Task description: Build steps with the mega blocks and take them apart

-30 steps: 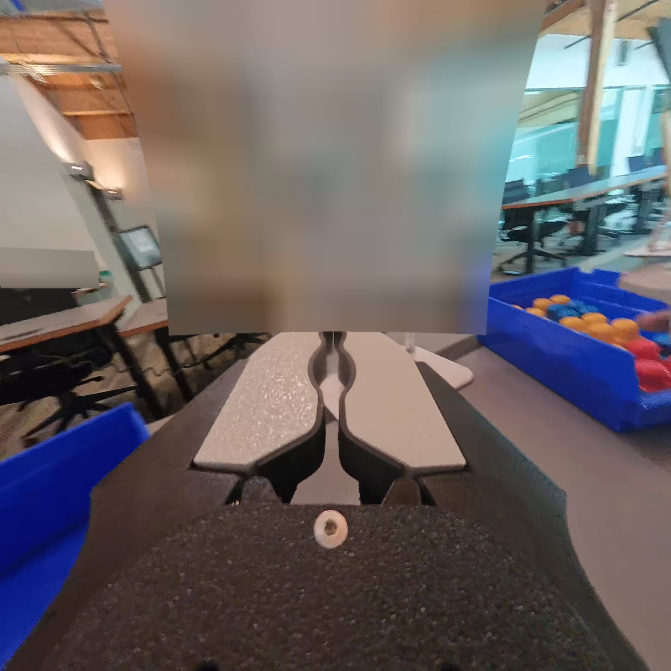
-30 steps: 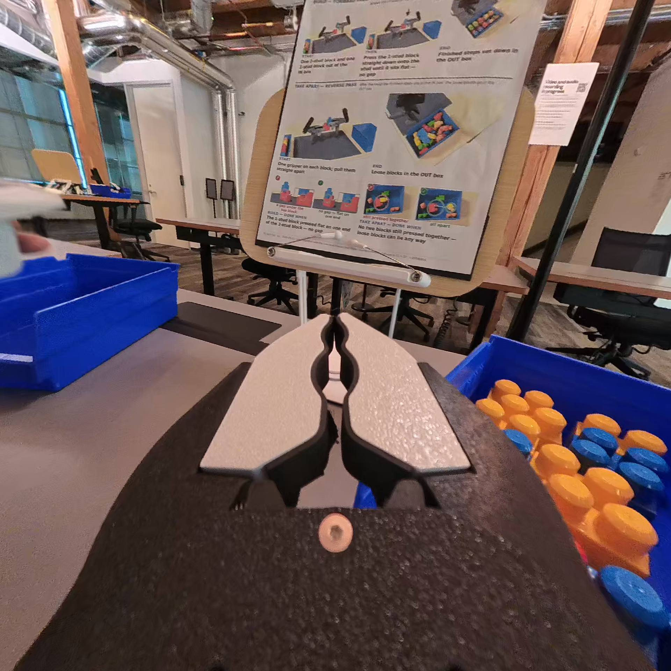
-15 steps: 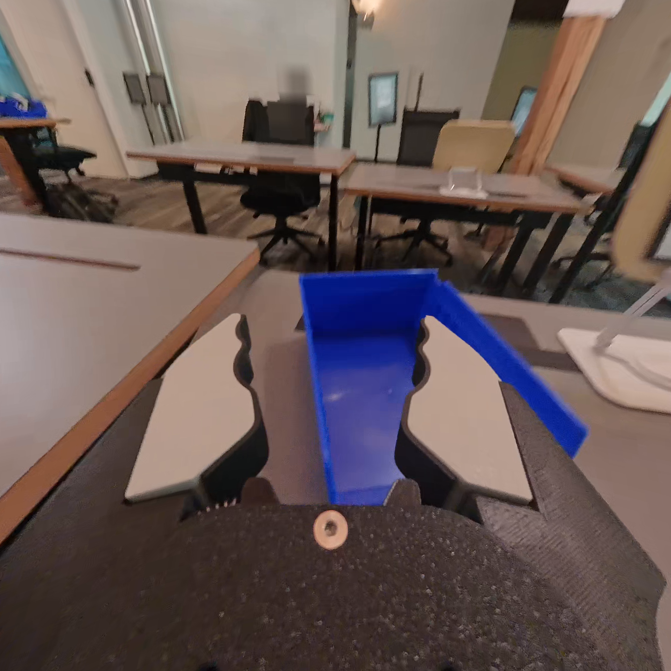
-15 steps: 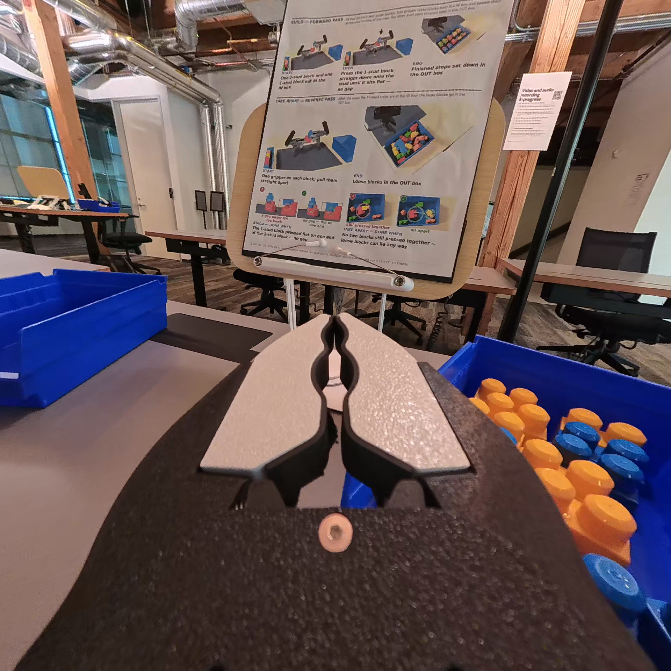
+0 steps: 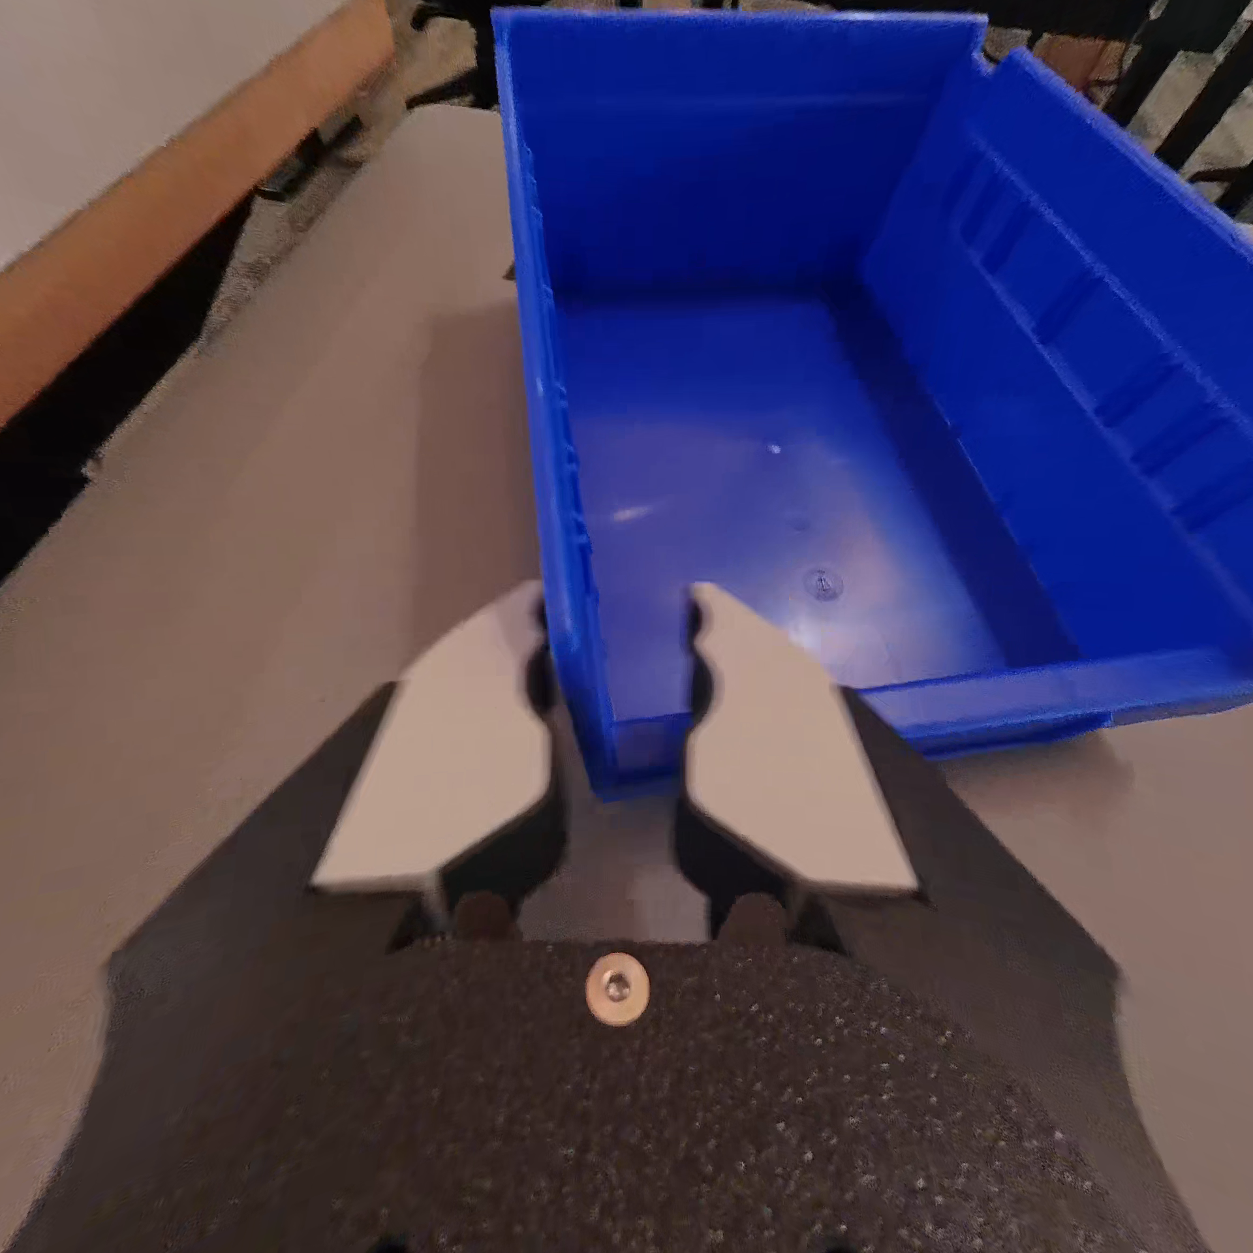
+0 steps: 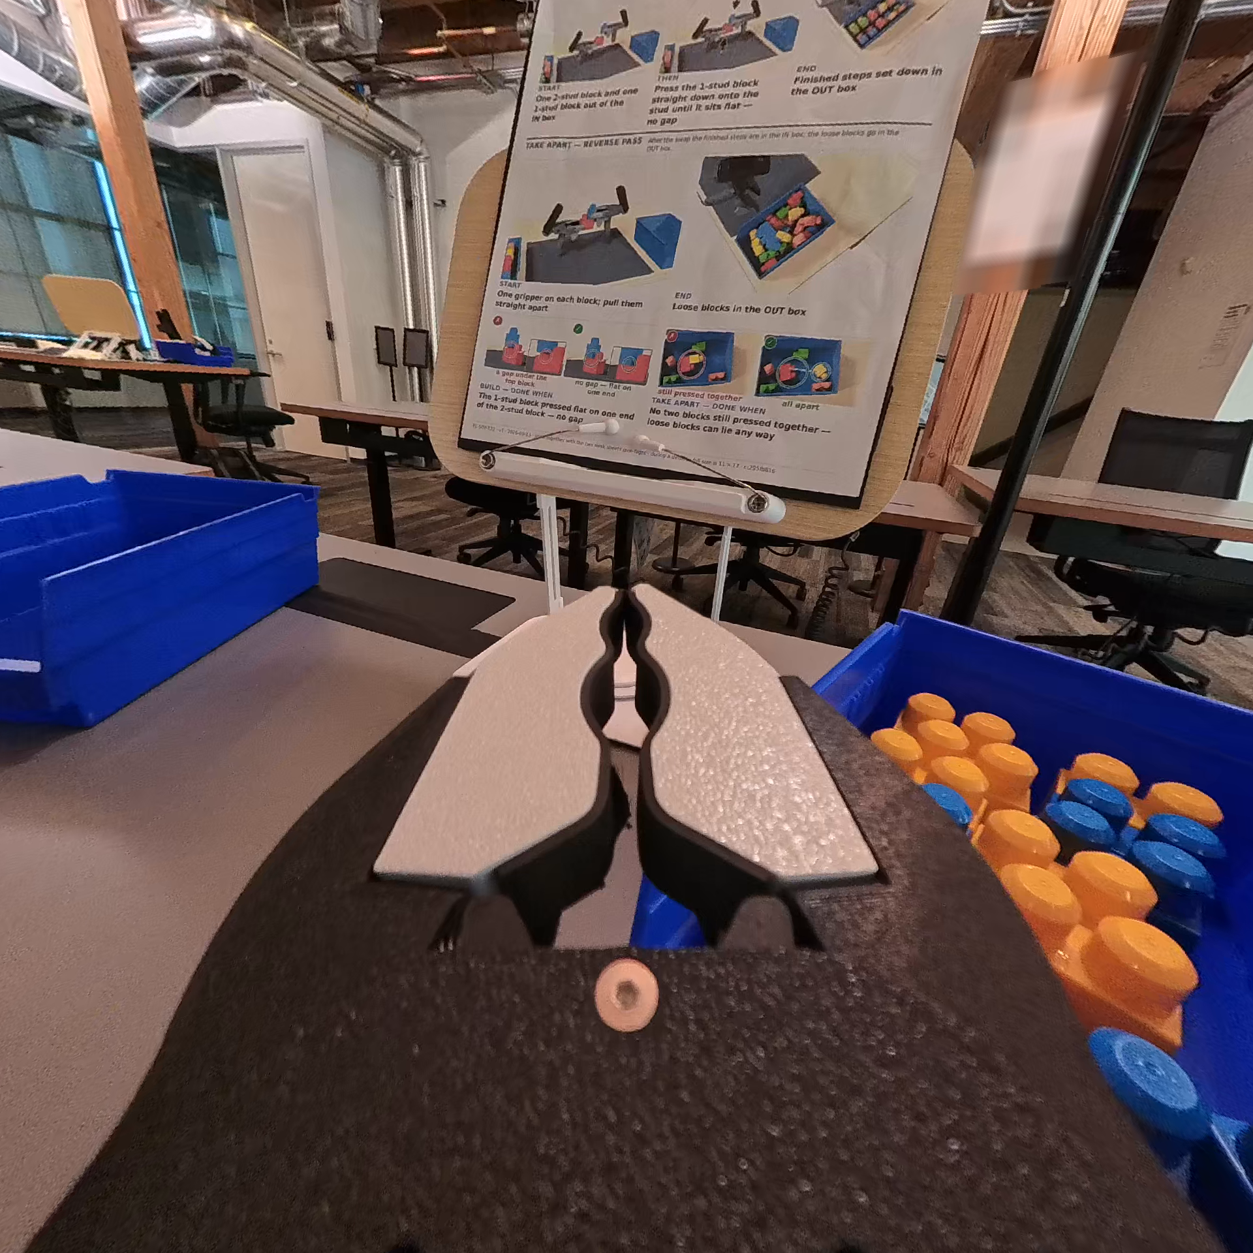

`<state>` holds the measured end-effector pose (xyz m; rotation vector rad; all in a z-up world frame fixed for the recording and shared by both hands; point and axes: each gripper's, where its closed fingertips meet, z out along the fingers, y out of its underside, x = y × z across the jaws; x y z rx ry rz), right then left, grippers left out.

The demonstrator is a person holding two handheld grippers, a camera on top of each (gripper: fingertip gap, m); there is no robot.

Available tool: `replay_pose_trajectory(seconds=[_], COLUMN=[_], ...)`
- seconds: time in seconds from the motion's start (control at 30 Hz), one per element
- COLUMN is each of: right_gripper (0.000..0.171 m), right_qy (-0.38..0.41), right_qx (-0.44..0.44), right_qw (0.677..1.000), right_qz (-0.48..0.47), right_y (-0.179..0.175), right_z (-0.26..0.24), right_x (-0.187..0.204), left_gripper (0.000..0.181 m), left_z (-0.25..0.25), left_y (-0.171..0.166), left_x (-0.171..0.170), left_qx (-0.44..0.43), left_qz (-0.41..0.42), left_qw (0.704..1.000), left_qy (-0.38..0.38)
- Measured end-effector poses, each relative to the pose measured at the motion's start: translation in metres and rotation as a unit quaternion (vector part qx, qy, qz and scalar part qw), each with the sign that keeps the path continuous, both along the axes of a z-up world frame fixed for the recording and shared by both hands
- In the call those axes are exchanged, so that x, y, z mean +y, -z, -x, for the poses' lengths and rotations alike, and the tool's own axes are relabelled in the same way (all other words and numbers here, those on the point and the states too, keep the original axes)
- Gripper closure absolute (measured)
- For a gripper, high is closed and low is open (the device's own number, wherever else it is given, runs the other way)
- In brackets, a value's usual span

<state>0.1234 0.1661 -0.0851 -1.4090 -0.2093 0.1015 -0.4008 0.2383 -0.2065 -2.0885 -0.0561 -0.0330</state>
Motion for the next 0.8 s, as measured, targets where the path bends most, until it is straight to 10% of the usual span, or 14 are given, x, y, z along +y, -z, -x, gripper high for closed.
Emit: replay_pose_trajectory(seconds=[0.07,0.8], right_gripper=[0.171,0.171], right_qy=[-0.001,-0.010], right_qx=[-0.002,-0.007], right_qw=[1.000,1.000], right_qz=[0.001,0.022], right_y=[0.001,0.009], right_z=[0.001,0.003], right_x=[0.000,0.004], left_gripper=[0.177,0.177], left_z=[0.008,0.001], left_y=[-0.001,-0.018], left_x=[-0.001,-0.030], left_qx=[0.004,-0.001], left_qz=[-0.007,-0.028], left_qw=[1.000,1.000], left_qy=[-0.022,0.004])
